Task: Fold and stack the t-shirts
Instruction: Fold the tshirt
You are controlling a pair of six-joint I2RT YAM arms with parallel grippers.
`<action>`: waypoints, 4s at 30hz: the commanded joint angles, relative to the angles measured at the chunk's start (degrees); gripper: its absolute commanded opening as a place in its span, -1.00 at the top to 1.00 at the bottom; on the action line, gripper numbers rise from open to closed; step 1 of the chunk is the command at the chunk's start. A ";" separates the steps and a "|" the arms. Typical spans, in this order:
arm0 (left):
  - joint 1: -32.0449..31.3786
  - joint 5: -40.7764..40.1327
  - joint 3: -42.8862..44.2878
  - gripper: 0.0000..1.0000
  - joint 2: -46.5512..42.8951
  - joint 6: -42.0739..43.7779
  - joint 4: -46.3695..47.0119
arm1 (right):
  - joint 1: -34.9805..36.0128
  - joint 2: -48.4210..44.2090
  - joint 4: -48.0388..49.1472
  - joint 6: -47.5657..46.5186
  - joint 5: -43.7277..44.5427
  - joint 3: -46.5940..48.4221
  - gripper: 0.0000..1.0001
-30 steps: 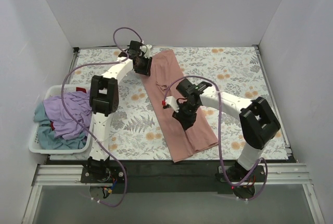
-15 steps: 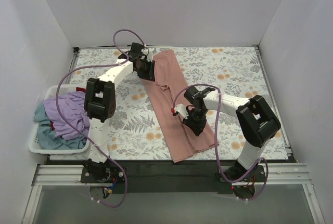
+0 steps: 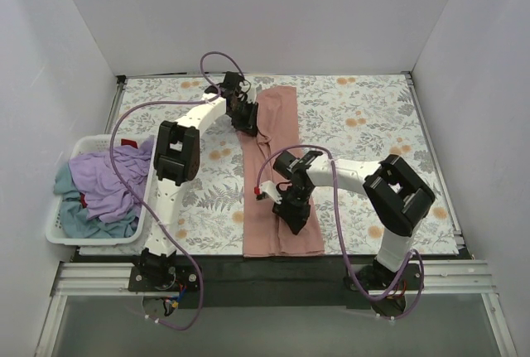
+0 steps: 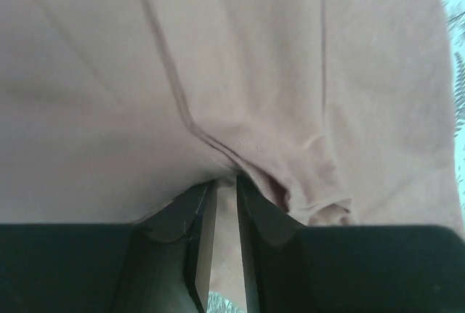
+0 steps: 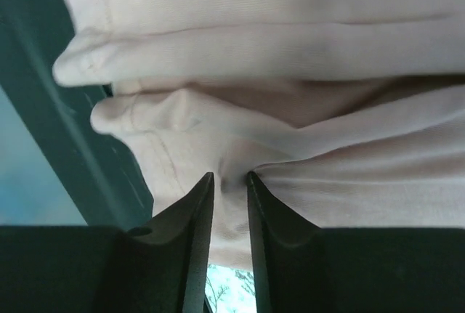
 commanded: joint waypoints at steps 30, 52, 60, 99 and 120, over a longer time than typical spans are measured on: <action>2.67 -4.08 -5.51 0.50 -6.23 -2.60 5.12 | -24.01 27.53 9.52 5.40 14.41 49.56 0.62; 6.63 4.19 -4.27 0.33 -12.46 -0.39 9.40 | -23.92 24.88 10.58 4.79 10.81 50.78 0.62; 6.63 0.23 6.09 0.56 -1.49 -1.54 3.62 | -23.57 32.36 10.67 4.52 15.12 59.30 0.63; 5.04 -9.63 16.74 0.30 9.79 2.51 20.12 | -26.73 40.82 23.41 5.41 37.10 67.41 0.97; 6.45 23.56 -38.59 -0.71 -53.47 24.19 9.32 | -14.97 -21.05 13.40 -14.99 11.08 17.45 -0.97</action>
